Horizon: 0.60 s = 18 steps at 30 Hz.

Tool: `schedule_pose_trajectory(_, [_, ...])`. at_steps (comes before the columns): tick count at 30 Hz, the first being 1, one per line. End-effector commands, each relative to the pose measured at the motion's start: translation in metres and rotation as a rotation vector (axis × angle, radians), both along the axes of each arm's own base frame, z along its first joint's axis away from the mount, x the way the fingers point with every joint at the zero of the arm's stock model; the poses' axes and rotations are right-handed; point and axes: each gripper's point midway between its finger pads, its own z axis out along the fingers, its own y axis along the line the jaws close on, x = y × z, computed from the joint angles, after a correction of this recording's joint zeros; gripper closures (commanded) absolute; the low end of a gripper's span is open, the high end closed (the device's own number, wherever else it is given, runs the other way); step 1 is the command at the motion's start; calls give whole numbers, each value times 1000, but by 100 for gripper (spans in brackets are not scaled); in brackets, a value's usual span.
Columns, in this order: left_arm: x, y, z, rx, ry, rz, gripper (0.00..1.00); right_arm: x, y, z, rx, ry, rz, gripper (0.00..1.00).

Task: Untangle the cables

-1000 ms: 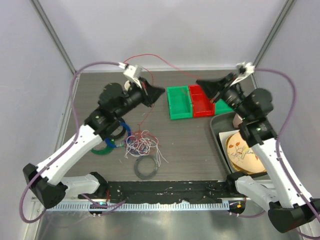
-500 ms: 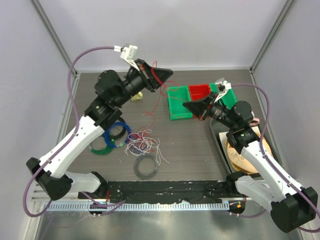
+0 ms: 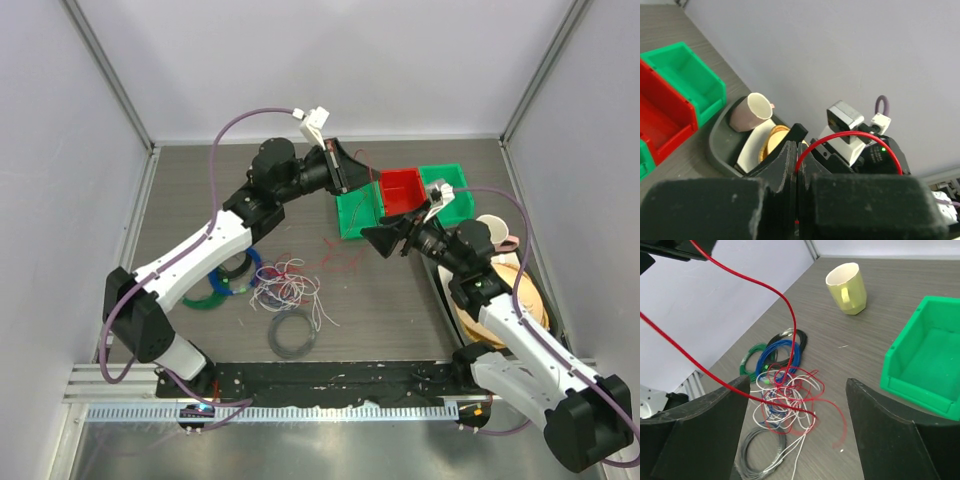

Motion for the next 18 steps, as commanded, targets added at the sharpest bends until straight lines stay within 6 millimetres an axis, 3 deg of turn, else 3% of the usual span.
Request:
schedule_pose_trajectory(1, [-31, -1, 44, -118, -87, -111, 100, 1, -2, 24, -43, -225, -3, 17])
schedule_pose_trajectory(7, [-47, 0, 37, -111, -70, -155, 100, 3, 1, 29, -90, -409, 15, 16])
schedule_pose_trajectory(13, [-54, -1, 37, -122, -65, -183, 100, -3, 28, 41, -19, -426, 158, 16])
schedule_pose_trajectory(18, [-58, 0, 36, -114, -64, -196, 100, -12, 51, 27, -19, -411, 250, 16])
